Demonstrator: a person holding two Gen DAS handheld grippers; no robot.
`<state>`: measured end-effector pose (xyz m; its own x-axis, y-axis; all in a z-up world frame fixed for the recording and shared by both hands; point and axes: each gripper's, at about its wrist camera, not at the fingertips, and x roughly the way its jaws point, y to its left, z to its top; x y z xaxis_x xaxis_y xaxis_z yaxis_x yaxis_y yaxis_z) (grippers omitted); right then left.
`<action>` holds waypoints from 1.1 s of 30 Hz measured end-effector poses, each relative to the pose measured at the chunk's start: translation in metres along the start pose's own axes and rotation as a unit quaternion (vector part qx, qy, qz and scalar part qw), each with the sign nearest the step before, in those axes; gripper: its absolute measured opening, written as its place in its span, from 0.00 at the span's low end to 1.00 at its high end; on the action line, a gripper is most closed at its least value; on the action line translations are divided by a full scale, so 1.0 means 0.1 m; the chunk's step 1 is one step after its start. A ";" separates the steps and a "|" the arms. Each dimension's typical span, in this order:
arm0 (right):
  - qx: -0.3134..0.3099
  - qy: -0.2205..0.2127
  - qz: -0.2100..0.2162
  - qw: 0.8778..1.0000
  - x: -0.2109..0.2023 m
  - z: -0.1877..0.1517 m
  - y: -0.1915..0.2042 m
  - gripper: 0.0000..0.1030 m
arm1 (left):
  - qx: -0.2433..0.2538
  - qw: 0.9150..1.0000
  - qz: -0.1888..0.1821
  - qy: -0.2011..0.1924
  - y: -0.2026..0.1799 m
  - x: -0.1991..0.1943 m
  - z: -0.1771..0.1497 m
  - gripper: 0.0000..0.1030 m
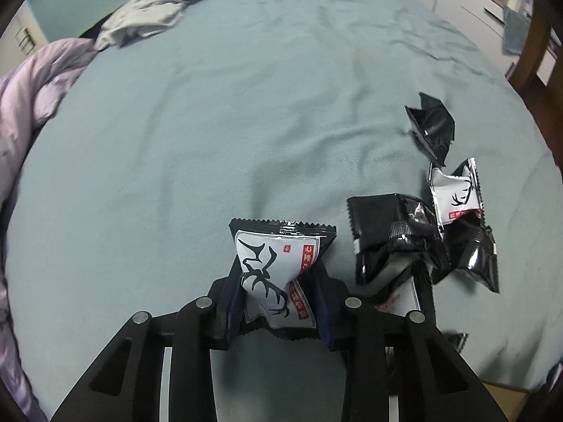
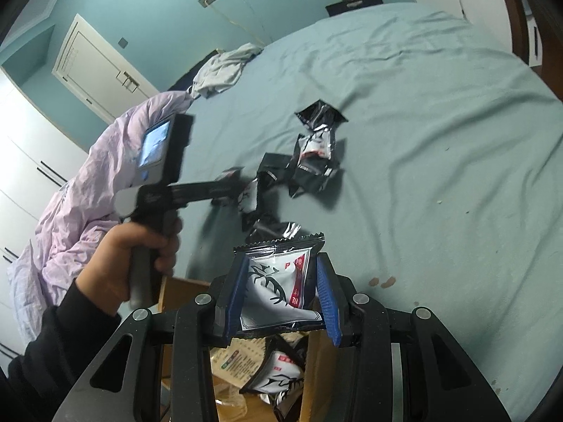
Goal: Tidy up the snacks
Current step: 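Grasp a white snack packet with the left gripper while the right gripper holds its packet, then carry the white packet over the box and open the left gripper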
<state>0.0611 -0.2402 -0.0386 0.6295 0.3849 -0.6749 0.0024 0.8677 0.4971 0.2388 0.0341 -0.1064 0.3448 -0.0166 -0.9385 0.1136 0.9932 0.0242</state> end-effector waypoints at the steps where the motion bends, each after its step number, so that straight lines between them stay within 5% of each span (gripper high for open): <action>1: 0.001 -0.004 -0.002 1.000 -0.02 -0.01 0.00 0.35 | -0.005 1.000 0.012 -0.008 0.01 -0.07 -0.01 0.32; 4: 0.007 -0.017 0.002 1.000 -0.14 -0.05 0.01 0.35 | 0.002 0.996 0.073 -0.044 0.06 -0.42 -0.09 0.32; 6: 0.010 -0.021 0.009 1.000 -0.20 -0.07 0.00 0.35 | 0.009 0.994 0.082 -0.071 0.06 -0.70 -0.18 0.32; 10: 0.021 -0.032 0.013 0.999 -0.31 -0.12 -0.01 0.35 | 0.020 0.991 0.072 -0.112 0.07 -1.34 -0.50 0.32; 16: 0.002 -0.046 -0.001 0.999 -0.47 -0.22 0.11 0.35 | 0.035 0.993 0.018 -0.109 0.04 -1.84 -1.06 0.32; 23: -0.010 -0.050 0.009 0.999 -0.66 -0.40 0.22 0.35 | 0.040 0.996 -0.059 -0.061 -0.14 -1.86 -1.69 0.33; 33: -0.006 0.012 -0.013 1.000 -0.45 -0.42 0.28 0.36 | 0.138 0.990 0.003 -0.030 -0.68 -1.34 -1.87 0.33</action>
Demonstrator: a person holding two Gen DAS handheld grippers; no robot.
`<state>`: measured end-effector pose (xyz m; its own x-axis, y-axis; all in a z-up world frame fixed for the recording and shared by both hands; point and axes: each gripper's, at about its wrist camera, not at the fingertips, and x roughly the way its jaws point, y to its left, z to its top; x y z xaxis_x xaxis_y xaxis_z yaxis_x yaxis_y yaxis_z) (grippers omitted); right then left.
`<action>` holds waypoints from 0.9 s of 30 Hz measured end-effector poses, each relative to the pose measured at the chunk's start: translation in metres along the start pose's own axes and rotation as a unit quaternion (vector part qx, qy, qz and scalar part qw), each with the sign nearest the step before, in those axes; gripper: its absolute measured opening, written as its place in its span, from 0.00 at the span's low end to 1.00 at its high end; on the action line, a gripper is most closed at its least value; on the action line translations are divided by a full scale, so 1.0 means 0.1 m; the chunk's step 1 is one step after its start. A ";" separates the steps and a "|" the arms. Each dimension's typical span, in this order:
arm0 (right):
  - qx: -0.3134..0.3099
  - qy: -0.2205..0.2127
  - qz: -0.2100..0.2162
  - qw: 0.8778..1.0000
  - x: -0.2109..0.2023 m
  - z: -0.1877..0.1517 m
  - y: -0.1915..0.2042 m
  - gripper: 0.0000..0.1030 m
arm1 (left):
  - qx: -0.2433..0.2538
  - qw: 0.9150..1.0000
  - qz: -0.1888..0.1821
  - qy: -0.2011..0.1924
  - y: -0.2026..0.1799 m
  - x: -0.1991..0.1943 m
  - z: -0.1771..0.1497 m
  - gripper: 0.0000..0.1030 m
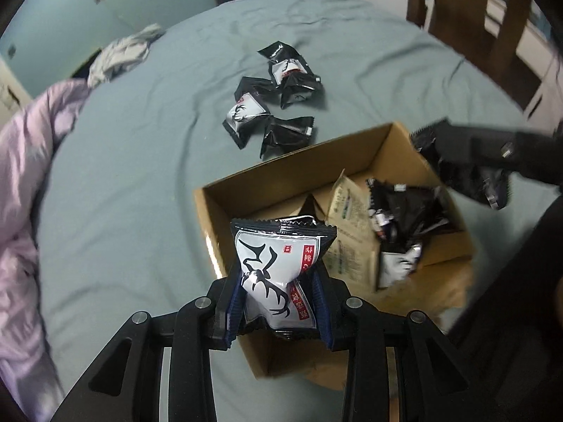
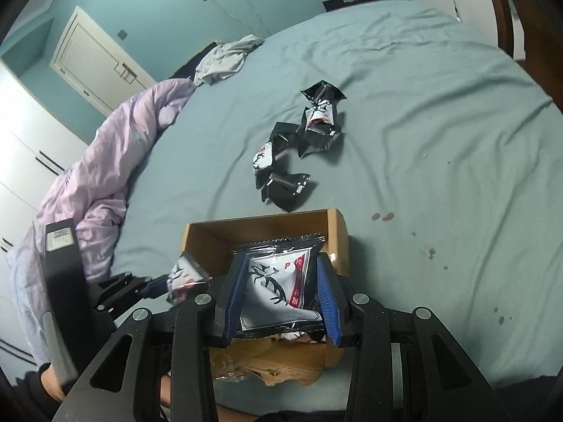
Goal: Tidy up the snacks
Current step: 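Carry the white packet over the box and open the left gripper, then lower the black-and-white packet into the box and open the right gripper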
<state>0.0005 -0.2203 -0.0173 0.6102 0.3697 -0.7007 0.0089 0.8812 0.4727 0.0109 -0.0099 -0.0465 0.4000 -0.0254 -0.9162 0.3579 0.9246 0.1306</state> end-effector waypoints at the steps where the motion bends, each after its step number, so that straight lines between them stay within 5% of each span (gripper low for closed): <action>1: -0.005 -0.001 -0.004 1.000 0.00 0.01 0.02 0.36 | 0.005 1.000 0.006 -0.001 -0.02 0.03 0.00 0.34; 9: -0.017 0.004 -0.018 1.000 0.05 -0.03 0.08 0.36 | 0.019 1.000 0.003 -0.003 -0.04 0.05 0.01 0.49; 11: -0.016 0.004 -0.019 1.000 0.05 -0.03 0.08 0.36 | 0.018 1.000 -0.008 -0.019 -0.03 -0.03 0.03 0.62; 13: -0.016 0.000 -0.021 1.000 0.04 -0.03 0.08 0.36 | 0.013 0.999 0.014 -0.047 0.00 -0.14 0.07 0.90; 15: -0.017 0.000 -0.021 1.000 0.04 -0.03 0.08 0.36 | 0.005 0.995 0.038 -0.088 0.06 -0.29 0.09 0.96; 19: -0.029 0.019 -0.019 0.999 0.11 -0.05 0.11 0.36 | -0.022 0.993 0.055 -0.104 0.25 -0.38 0.14 0.98; 27: -0.115 0.056 -0.052 0.990 0.31 -0.14 0.42 0.36 | -0.083 0.992 0.080 -0.057 0.55 -0.19 0.13 0.98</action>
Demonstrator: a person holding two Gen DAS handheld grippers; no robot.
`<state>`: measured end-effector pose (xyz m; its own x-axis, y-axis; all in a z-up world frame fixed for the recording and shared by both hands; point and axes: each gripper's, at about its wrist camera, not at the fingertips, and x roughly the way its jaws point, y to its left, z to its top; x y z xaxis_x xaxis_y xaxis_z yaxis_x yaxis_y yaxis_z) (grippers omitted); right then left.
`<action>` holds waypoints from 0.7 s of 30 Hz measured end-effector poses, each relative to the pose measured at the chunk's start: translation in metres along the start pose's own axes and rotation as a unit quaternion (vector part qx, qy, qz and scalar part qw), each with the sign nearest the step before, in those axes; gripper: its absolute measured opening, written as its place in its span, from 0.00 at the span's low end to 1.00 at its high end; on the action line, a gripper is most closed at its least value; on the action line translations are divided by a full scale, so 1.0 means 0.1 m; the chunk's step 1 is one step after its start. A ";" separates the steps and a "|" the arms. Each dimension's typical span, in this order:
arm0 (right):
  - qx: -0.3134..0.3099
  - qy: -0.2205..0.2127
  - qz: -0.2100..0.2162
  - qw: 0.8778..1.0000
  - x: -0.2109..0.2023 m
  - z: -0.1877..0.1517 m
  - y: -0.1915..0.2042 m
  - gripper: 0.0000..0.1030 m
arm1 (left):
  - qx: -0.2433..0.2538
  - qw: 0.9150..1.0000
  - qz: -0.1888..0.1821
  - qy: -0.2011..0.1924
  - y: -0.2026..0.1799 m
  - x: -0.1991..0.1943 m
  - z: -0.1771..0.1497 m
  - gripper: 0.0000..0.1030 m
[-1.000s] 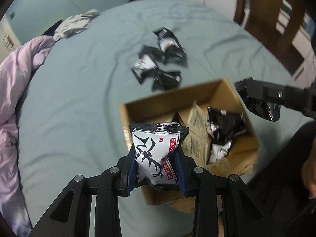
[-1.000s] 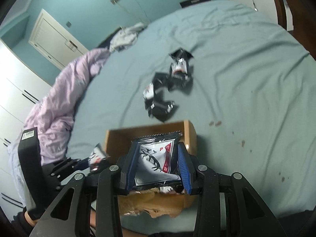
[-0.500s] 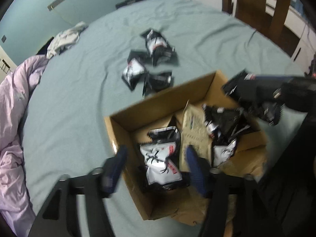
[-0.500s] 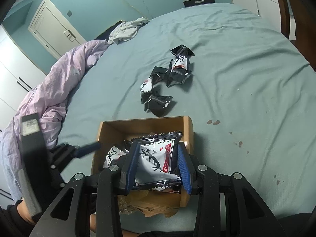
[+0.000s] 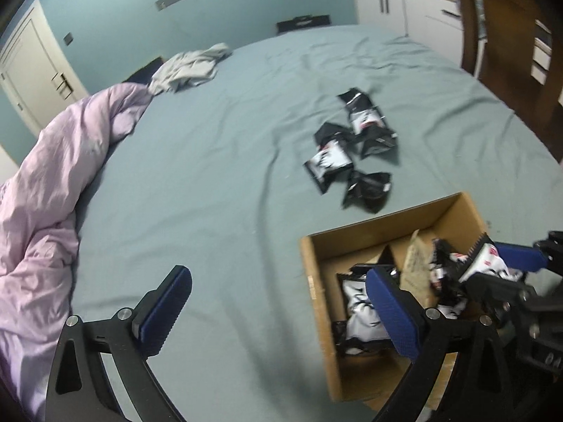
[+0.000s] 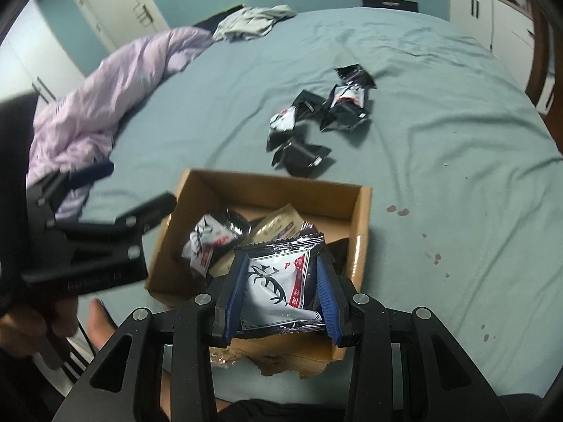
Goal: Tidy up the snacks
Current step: 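Lower the black-and-white packet into the box and open the right gripper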
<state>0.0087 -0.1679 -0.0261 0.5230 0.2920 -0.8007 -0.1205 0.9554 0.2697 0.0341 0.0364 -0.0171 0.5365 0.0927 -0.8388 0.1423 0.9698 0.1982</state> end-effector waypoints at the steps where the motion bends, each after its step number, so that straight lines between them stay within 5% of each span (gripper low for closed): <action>1: -0.006 0.003 -0.002 1.000 0.02 0.00 0.02 0.36 | 0.000 1.000 0.003 0.001 0.01 0.00 -0.01 0.98; 6: -0.018 0.002 0.003 1.000 0.02 0.00 0.08 0.36 | 0.001 1.000 0.007 -0.005 0.01 -0.01 -0.01 0.98; 11: 0.008 -0.032 0.055 0.998 -0.11 0.00 0.01 0.37 | 0.002 1.000 0.014 -0.007 0.02 -0.03 -0.01 0.98; 13: 0.033 -0.064 0.076 0.995 -0.24 -0.02 -0.09 0.54 | -0.002 1.000 0.014 -0.010 0.05 -0.05 -0.01 0.98; 14: 0.051 -0.077 0.075 0.993 -0.29 -0.03 -0.17 0.73 | -0.004 1.000 0.014 -0.011 0.06 -0.06 -0.01 0.98; 15: 0.069 -0.090 0.069 0.991 -0.34 -0.05 -0.23 0.81 | -0.007 1.000 0.013 -0.013 0.07 -0.08 -0.01 0.98; 21: 0.114 -0.108 0.035 0.987 -0.47 -0.06 -0.50 0.81 | -0.010 1.000 0.012 -0.017 0.08 -0.12 -0.01 0.98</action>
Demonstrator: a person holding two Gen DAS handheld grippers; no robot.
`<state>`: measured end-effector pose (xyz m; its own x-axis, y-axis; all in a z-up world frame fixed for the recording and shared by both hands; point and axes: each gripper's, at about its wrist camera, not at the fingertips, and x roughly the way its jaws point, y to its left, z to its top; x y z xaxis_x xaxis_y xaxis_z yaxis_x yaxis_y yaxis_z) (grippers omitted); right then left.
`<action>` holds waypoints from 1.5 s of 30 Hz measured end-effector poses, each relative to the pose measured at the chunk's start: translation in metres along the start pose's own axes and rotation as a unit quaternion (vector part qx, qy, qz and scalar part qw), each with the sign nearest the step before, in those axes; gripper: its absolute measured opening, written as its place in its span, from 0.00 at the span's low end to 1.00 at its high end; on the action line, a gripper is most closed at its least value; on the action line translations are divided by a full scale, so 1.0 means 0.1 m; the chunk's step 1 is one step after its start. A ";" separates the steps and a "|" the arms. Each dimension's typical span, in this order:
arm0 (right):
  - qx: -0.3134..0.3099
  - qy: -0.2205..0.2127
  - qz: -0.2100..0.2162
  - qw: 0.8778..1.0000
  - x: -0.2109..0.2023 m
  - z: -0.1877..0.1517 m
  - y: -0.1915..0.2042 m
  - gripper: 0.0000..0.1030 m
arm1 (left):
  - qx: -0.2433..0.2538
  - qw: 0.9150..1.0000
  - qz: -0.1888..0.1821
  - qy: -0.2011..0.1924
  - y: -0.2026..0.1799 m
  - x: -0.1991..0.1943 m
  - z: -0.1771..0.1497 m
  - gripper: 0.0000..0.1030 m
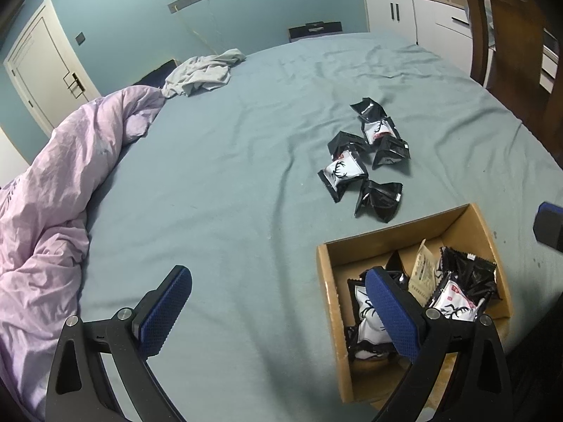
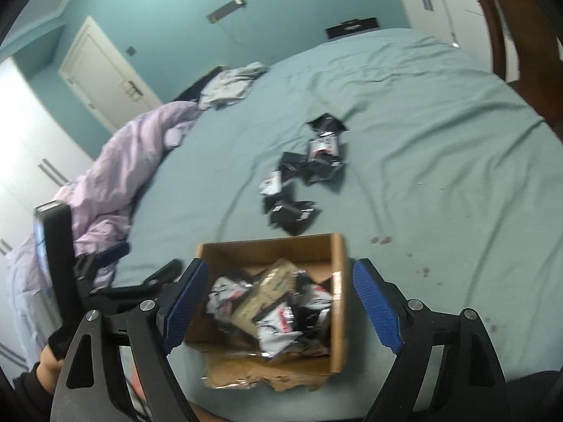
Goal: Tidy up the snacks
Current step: 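Lower the black-and-white packet into the box and open the right gripper, then grasp a black snack packet from the pile with the right gripper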
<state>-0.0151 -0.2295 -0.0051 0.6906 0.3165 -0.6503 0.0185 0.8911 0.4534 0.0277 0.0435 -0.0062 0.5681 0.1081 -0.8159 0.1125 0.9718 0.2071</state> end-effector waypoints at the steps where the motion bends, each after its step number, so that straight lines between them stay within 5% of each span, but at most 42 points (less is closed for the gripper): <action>1: -0.006 0.004 -0.009 1.000 -0.01 0.00 -0.01 0.81 | 0.000 1.000 -0.001 0.000 0.00 0.00 0.00 0.98; 10: -0.018 0.036 -0.082 0.996 0.01 0.26 0.03 0.81 | 0.020 1.000 -0.003 -0.016 -0.10 -0.09 0.00 0.98; 17: 0.013 0.081 -0.062 0.995 0.34 0.47 -0.09 0.81 | 0.022 1.000 -0.008 -0.013 -0.15 -0.10 0.02 0.98; 21: 0.008 0.091 -0.062 0.994 0.51 0.60 -0.11 0.81 | 0.017 0.998 -0.053 -0.002 -0.16 -0.10 0.02 0.98; 30: -0.007 0.071 -0.085 0.994 0.77 0.86 -0.19 0.81 | 0.007 0.995 -0.094 0.018 -0.18 -0.12 0.02 0.98; 45: -0.044 0.080 -0.069 0.993 1.42 1.26 -0.14 0.81 | -0.005 0.994 -0.102 0.037 -0.18 0.02 0.12 0.98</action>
<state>0.1738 -0.2377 -0.0269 0.5626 0.2303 -0.7940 0.0379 0.9522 0.3030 0.0367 0.0238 -0.0054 0.4725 -0.0761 -0.8780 0.2099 0.9773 0.0282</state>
